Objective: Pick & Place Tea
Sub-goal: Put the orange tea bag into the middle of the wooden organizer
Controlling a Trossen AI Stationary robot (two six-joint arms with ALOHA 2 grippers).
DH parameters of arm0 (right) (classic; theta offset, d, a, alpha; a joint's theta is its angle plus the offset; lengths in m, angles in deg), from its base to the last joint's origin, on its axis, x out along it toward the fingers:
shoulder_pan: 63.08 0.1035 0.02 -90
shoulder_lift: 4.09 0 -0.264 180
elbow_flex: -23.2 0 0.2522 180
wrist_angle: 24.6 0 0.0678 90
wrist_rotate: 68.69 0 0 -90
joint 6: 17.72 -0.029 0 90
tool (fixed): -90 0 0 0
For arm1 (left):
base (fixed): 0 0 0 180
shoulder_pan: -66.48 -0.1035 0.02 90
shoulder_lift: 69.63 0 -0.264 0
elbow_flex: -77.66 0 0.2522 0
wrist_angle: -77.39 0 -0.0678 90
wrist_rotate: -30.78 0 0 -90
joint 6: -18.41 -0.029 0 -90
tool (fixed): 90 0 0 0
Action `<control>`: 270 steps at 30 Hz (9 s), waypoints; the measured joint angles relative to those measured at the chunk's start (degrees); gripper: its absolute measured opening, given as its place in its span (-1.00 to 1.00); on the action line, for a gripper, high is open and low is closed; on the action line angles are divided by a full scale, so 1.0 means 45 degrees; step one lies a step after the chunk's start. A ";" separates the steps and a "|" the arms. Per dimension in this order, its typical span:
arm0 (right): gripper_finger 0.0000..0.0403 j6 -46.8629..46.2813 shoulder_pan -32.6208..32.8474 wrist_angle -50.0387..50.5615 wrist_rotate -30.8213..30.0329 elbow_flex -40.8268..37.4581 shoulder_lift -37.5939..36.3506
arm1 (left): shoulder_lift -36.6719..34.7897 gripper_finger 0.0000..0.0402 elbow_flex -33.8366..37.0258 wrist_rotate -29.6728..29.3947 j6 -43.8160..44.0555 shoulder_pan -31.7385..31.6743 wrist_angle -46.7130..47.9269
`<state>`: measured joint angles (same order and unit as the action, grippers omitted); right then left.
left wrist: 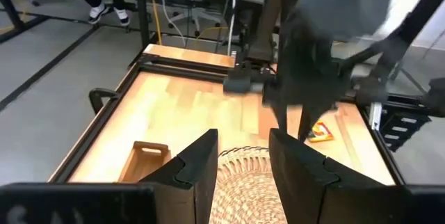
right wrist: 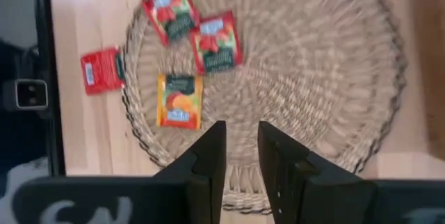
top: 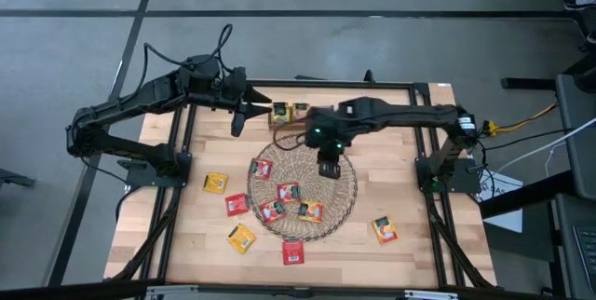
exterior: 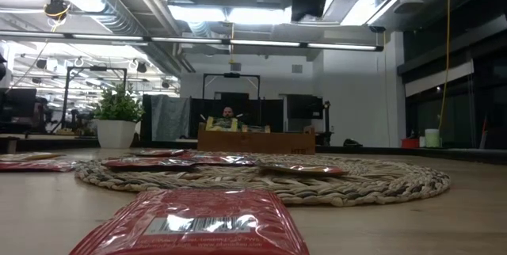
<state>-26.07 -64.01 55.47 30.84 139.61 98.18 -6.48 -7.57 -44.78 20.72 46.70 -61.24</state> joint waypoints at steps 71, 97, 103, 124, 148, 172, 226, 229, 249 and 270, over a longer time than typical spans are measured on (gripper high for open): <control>0.18 -1.6910 0.7892 -0.4339 -0.0072 -1.2136 -0.1694 | -0.0005 -0.38 -0.0005 -0.0018 -0.0312 0.1027 -0.0237; -0.92 -1.6797 0.7902 -0.5732 0.0286 -1.2978 -0.1770 | -0.0005 -0.38 -0.0005 -0.0645 -0.0346 0.1027 -0.0795; -0.95 -1.6734 0.7892 -0.5277 -0.0029 -1.2643 -0.1706 | -0.0005 -0.38 -0.0005 -0.0645 -0.0351 0.1027 -0.0828; -0.99 -1.1548 0.4636 0.1184 -0.9347 -0.4107 -0.2401 | 0.0107 -0.38 -0.0015 -0.0626 0.1372 0.1065 -0.1083; -0.99 -0.2345 0.1805 -0.3950 -1.2351 -0.0663 -0.1709 | 0.2142 -0.24 -0.0024 -0.2195 0.1506 0.1174 -0.2209; -0.99 -0.2062 0.1145 -0.5675 -1.2554 -0.0665 -0.1556 | 0.2524 -0.24 0.0010 -0.7873 -0.3357 0.3463 -0.3315; -0.99 -0.0681 0.1155 -0.6453 -1.2520 -0.0665 -0.1580 | 0.3321 -0.76 -0.0010 -0.8609 -0.4664 0.3486 -0.5276; -0.98 -0.0680 0.1155 -0.6436 -1.2518 -0.0665 -0.1580 | 0.3298 -0.95 -0.0010 -0.8411 -0.4663 0.3407 -0.5240; -0.17 0.0620 0.1257 -0.5648 -1.1734 0.1520 -0.1993 | 0.2900 -0.99 -0.0010 -0.7668 -0.4363 0.2283 -0.5050; -0.08 -0.0409 0.1262 -0.0743 -1.0748 0.5073 -0.2027 | 0.4192 -0.99 -0.0010 0.0231 -0.2304 -0.2758 -0.4144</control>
<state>-27.92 -58.33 52.13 -17.52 162.44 89.06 12.39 -7.61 -43.75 10.35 34.29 -79.89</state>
